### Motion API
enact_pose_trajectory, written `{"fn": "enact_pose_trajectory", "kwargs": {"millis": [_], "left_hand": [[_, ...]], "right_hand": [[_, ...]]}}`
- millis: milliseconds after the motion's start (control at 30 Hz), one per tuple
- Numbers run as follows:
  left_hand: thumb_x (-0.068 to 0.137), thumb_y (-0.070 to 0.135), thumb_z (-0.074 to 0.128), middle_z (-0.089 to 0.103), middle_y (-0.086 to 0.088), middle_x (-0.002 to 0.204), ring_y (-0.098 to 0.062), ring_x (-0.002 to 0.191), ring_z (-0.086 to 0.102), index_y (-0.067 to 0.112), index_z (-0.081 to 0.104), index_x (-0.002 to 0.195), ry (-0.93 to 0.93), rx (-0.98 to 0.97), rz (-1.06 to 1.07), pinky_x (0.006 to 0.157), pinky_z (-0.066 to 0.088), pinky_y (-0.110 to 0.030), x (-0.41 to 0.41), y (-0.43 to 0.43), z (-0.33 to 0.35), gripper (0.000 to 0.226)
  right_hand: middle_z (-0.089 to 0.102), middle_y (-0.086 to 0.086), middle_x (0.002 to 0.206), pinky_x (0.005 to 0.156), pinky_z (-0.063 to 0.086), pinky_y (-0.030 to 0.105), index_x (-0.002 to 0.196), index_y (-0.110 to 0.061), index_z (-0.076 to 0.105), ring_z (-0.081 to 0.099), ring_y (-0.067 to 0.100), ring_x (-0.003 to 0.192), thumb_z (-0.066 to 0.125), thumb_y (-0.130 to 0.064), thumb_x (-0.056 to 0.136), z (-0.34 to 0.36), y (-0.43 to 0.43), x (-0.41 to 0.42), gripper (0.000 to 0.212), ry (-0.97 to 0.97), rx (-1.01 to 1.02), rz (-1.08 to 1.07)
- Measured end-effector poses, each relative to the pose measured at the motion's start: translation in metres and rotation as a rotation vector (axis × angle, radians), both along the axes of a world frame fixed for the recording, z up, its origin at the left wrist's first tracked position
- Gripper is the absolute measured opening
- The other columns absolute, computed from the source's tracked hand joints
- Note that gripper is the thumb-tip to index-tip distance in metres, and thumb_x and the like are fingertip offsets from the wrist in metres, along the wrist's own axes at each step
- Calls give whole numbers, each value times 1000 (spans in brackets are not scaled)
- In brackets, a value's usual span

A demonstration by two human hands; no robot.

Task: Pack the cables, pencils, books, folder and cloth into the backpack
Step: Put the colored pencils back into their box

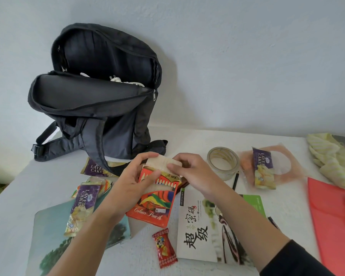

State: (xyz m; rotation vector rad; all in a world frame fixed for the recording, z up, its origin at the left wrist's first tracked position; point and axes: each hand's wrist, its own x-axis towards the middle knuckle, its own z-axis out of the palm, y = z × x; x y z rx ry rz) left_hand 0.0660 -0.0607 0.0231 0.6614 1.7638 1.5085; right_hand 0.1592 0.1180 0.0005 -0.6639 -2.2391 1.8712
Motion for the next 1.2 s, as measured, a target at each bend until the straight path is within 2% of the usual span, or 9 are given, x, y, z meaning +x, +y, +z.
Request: {"fn": "enact_pose_trajectory", "kwargs": {"millis": [100,267,433,567,700,800,867,1033,1200], "left_hand": [[91,10,72,76,-11,103,-35,87,77,37,48,133,-8,7,-18,66,64,-37,4,2,-3,56],[86,10,78,78,-9,104,-33,86,78,42,42,136,-20,-29,-46,68,63,-36,10,-2,-9,70],[76,6,86,77,-10,104,-33,90,77,46,41,137,-16,-34,-101,74,64,-42,12,-8,-17,85],[73,9,90,75,-12,108,-34,93,76,51,43,136,-3,-37,-113,79,63,-51,10,-11,-21,90],[70,6,93,72,-18,112,-40,98,73,52,37,142,-1,-18,-193,85,61,-58,7,-12,-22,102],[67,2,95,71,-18,115,-40,102,72,50,31,147,13,-17,-280,87,60,-56,4,-14,-23,113],[68,1,94,72,-12,116,-35,104,73,49,31,146,22,-21,-308,87,61,-49,6,-13,-23,111],[90,17,77,73,-10,114,-33,95,77,50,42,137,-36,-28,-183,77,64,-44,10,-7,-22,67],[88,16,77,73,-4,112,-32,94,77,49,46,131,-3,-20,-185,74,64,-41,7,-8,-24,62]], "right_hand": [[65,8,76,60,48,32,84,-13,64,60,20,69,64,-22,101,-2,0,-2,19,52,-14,-99],[63,9,69,49,42,24,89,-7,60,55,13,53,61,-22,102,-7,4,0,20,65,30,-209],[64,20,72,59,46,37,90,-12,56,57,24,62,58,-25,103,-14,12,1,19,78,38,-272],[60,15,72,59,45,39,90,-19,56,54,24,63,58,-28,104,-19,17,-2,16,72,75,-298],[63,29,80,59,41,36,91,-20,57,53,24,62,58,-29,103,-18,17,-5,14,90,134,-303],[66,27,87,59,42,35,91,-21,57,57,31,66,58,-29,102,-15,18,-9,14,106,162,-334],[68,24,87,56,45,35,91,-17,56,61,34,69,57,-26,103,-12,20,-11,15,123,176,-354],[68,17,81,63,52,46,89,-13,57,66,35,76,58,-25,102,-12,16,-10,18,149,283,-278],[67,10,80,58,48,30,94,-12,59,65,23,72,59,-23,103,-11,16,-7,14,188,322,-284]]}}
